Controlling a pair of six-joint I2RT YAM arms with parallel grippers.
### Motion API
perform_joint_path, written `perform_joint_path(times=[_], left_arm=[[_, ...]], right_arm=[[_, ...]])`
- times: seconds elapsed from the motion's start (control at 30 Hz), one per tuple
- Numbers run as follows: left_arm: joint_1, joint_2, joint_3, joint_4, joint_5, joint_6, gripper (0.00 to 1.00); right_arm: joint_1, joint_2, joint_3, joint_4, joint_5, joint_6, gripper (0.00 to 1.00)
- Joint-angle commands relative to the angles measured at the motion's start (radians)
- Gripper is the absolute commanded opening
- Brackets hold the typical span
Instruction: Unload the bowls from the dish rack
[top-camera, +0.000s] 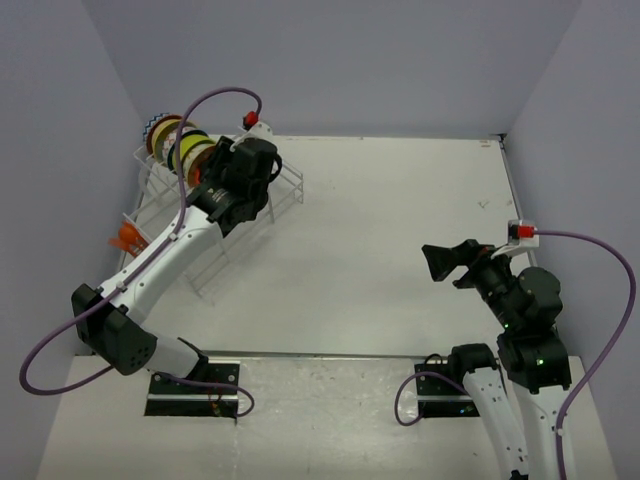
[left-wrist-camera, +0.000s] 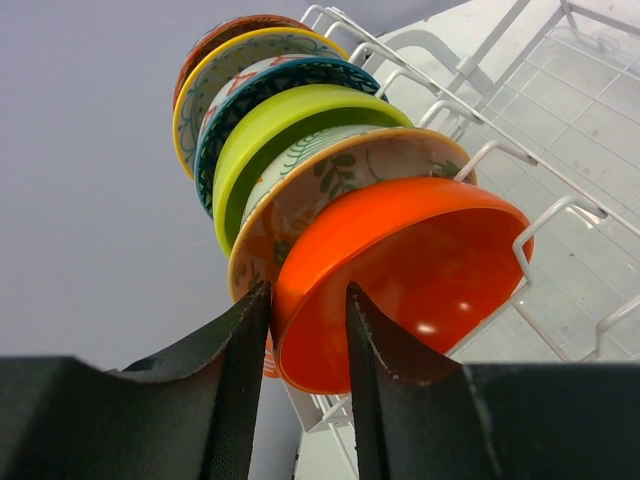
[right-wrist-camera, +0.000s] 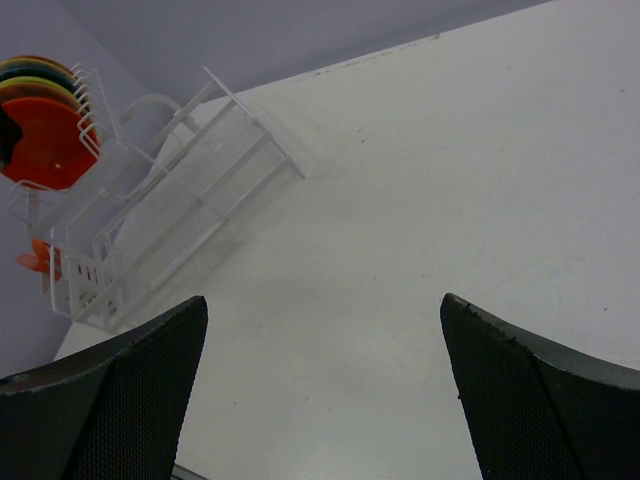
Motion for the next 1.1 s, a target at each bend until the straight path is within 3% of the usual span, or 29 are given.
perform_joint_path(times=[0.0, 0.13, 0.53, 1.07], left_arm=[[0.006, -0.007, -0.022, 0.066, -0.027, 0.031, 0.36], [0.007, -0.004, -0.022, 0.071, -0.025, 0.036, 0.21], [0.003, -0.012, -0.022, 0.111, -0.047, 0.091, 0.04], [-0.028, -0.013, -0.014, 0.198, -0.128, 0.172, 0.0]], right_arm=[[-0.001, 0.021, 0.002, 0.048, -0.034, -0.012, 0.99], [0.001, 0.019, 0.002, 0.047, -0.031, -0.012, 0.99], [-0.001, 0.016, 0.0, 0.054, -0.032, -0.005, 0.99], [0.001, 0.016, 0.0, 0.065, -0.021, 0.005, 0.99]])
